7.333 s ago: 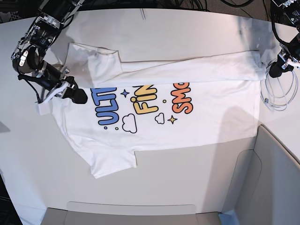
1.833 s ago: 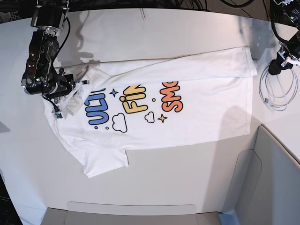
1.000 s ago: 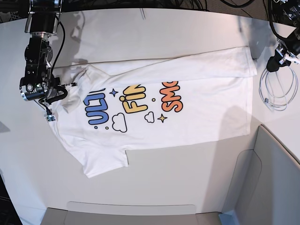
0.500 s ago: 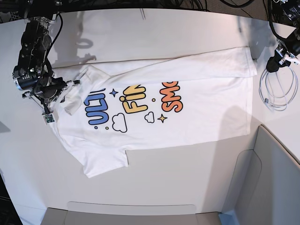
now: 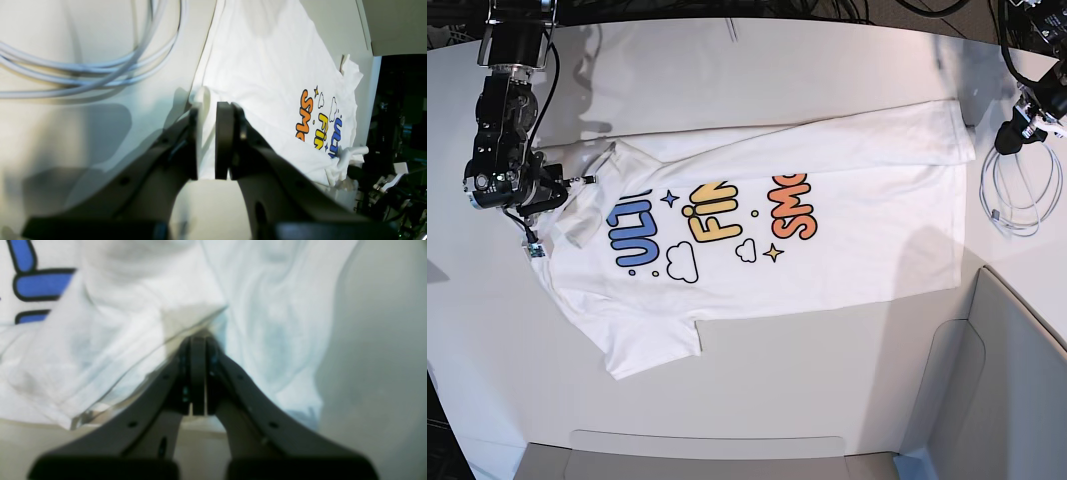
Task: Layout the t-shirt on the table in an organized manner, then fold the t-shirt properly
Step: 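Reposition the right gripper on the folded edge of the shirt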
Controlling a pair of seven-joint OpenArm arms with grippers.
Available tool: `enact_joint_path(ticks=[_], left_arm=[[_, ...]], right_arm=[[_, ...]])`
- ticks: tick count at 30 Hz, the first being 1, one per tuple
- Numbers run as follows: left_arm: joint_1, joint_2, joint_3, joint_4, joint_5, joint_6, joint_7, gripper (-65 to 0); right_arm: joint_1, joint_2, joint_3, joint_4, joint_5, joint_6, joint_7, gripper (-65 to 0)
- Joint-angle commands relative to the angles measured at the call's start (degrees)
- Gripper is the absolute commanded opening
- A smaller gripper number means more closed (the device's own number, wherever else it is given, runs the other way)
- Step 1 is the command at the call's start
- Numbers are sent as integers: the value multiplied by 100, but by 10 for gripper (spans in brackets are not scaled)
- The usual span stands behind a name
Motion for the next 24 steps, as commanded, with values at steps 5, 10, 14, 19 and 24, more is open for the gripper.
enact_joint_path(ticks=[5,10,14,19,24], left_arm=[[-2,-143,-62,95,-165,38,-34,-564],[-2,-143,-62,95,-165,38,-34,-564],[-10,-143,-62,95,-165,38,-34,-566],[-10,-170,-9,701,-69,38,-34,-568],[-19,-152,782,2512,1320,38,-34,-650]], right_arm=[[168,138,41,110,-573,7,77,-650],[168,94,23,-250,-1478,7,649,-650],[212,32,76,-373,-1768,7,965,-650],[142,-328,665,919,-1452,7,983,-650],[-201,-398,718,1869,-784,7,693,-650]])
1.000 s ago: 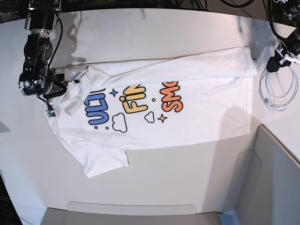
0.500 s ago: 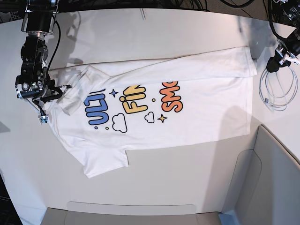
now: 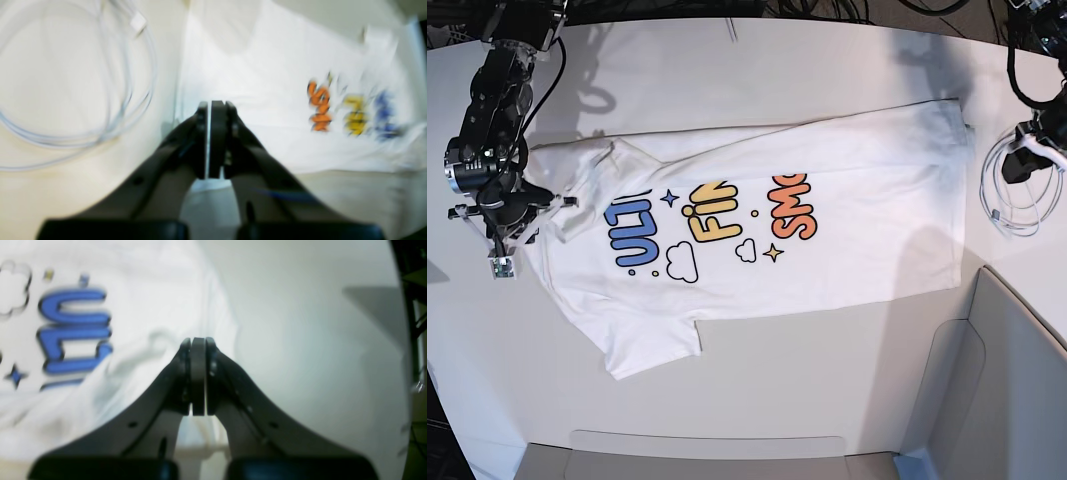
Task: Layout the t-shirt on the table in an organized manner, then fold the t-shirt properly
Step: 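Reposition the right gripper on the folded edge of the shirt, then grasp the folded edge with both grippers and pull the shirt toward the arms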
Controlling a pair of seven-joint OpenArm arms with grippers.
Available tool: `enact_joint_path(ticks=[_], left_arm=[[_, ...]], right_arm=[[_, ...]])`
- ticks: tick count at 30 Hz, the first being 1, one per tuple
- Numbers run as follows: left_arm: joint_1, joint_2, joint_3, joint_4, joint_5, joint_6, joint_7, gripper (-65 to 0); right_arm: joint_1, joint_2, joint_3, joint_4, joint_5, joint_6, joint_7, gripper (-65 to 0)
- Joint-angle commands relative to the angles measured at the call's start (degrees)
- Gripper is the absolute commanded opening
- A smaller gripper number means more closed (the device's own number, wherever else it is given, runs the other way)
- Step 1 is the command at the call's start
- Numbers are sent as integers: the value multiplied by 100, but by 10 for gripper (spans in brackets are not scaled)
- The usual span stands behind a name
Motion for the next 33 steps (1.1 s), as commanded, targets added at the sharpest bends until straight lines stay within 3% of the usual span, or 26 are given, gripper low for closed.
enact_joint_path(ticks=[1,6,14,19,33], left_arm=[[25,-43,206,214,262,23,15,-650],[7,-34,1129,284,1255,23,-210,-650],[7,27,1920,266,2082,23,-315,-650],[-98,203,2272,-164,2724,23,-429,-650],[174,203,2351,-551,3321,23,-465,-650]], right_arm=[[45,63,25,160,89,3,126,-650],[-368,63,25,107,247,3,126,-650],[-526,116,-54,-491,221,3,162,-650],[-403,116,-46,-1238,203,3,724,-650],[-1045,590,-19,-1748,238,3,759,-650]])
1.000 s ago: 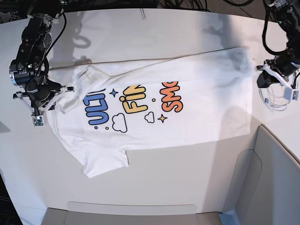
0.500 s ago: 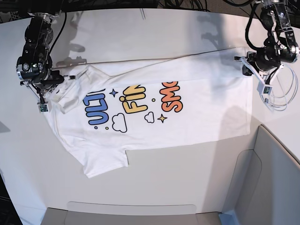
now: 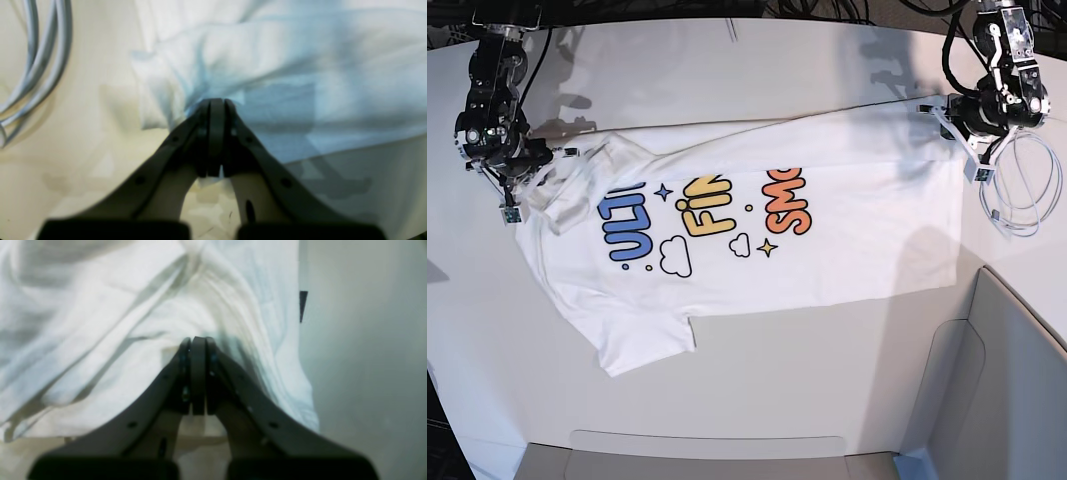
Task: Layout the t-shirt on the table in an organized manner, then fold the t-shirt properly
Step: 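Grasp the folded edge with both grippers and pull the shirt toward the arms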
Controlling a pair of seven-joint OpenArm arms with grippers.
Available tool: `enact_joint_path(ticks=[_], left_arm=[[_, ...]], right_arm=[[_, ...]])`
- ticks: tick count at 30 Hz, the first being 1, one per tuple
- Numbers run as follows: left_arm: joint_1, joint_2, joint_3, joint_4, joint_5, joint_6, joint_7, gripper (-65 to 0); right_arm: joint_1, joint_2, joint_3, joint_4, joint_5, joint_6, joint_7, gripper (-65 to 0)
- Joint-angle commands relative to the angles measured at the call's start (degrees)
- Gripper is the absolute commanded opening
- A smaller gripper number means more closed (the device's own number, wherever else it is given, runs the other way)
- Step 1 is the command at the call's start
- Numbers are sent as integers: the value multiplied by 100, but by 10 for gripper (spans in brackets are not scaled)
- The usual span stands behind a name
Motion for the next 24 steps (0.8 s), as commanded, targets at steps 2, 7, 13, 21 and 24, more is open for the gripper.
enact_joint_path(ticks=[2,7,13,21,24], left_arm=[[151,-92,-49,83,78,-1,32,-650],[476,-92,-66,83,78,-1,23,-650],[1056,-83,-348,206,60,-1,-338,-650],[1610,339,-901,856,60,-1,-443,-650],[1654,357,-901,874,60,-1,-443,-650]], right_arm=[[-243,112,24,-4,-199,-22,-414,-650],[-639,129,33,76,-146,-22,-414,-650],[-1457,121,33,867,276,-22,-441,-650],[-2221,-11,262,1262,346,-22,-441,-650],[-2512,-99,569,1341,645,-22,-450,-650]])
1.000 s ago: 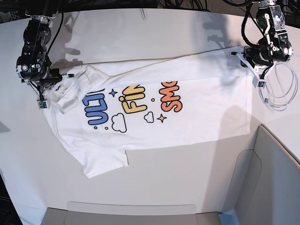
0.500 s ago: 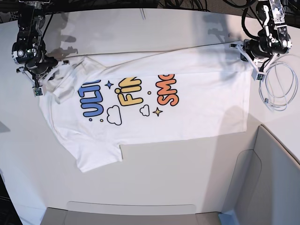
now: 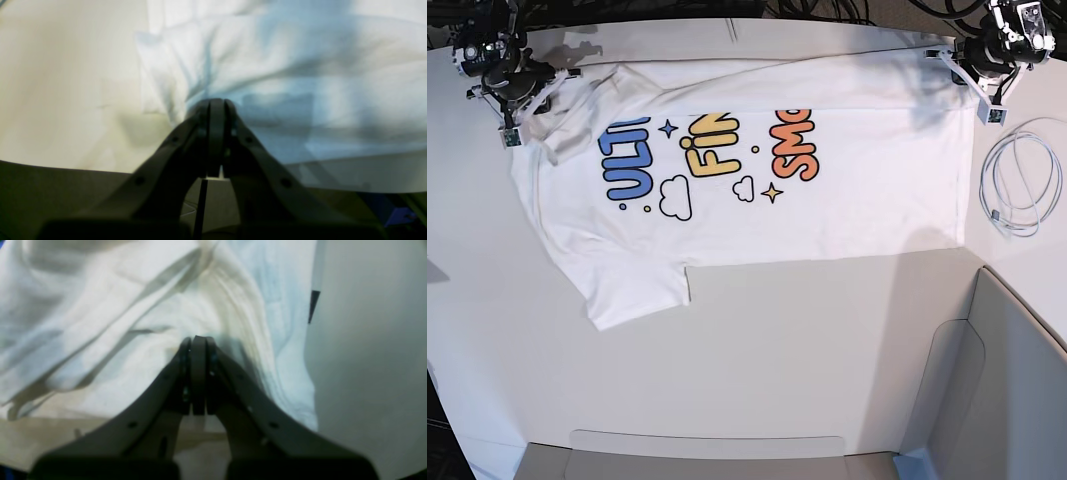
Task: Layout the t-shirt on the table in an organized manner, then fold the t-shirt properly
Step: 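Grasp the folded edge with both grippers and pull the shirt toward the arms, then release the shirt and move the left gripper along the shirt's side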
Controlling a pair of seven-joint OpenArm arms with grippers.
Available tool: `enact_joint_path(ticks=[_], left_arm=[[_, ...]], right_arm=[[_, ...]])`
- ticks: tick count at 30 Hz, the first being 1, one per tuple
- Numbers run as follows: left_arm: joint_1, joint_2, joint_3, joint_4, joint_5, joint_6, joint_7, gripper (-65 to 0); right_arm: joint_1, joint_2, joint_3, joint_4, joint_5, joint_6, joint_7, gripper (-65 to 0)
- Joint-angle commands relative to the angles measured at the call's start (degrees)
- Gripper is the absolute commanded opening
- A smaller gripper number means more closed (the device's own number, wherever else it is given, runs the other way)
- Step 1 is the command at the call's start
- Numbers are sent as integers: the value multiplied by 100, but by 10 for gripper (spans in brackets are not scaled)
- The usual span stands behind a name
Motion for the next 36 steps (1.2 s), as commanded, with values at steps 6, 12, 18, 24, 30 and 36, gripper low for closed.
enact_joint_path(ticks=[6,12,18,24,30,36], left_arm=[[37,-24,-58,96,38,17,-10,-650],[186,38,-58,96,38,17,-28,-650],[168,91,-66,105,38,17,-28,-650],[81,108,-198,447,30,17,-28,-650],[-341,223,-726,869,30,17,42,-650],[-649,223,-1007,878,30,17,51,-650]], right_arm=[[-626,45,188,-77,383,27,-642,-650],[-652,28,267,-77,410,27,-642,-650],[-590,19,373,-42,419,27,-642,-650],[-476,-8,663,301,419,27,-642,-650],[-116,-8,1085,547,419,27,-651,-650],[271,-8,1217,732,419,27,-651,-650]])
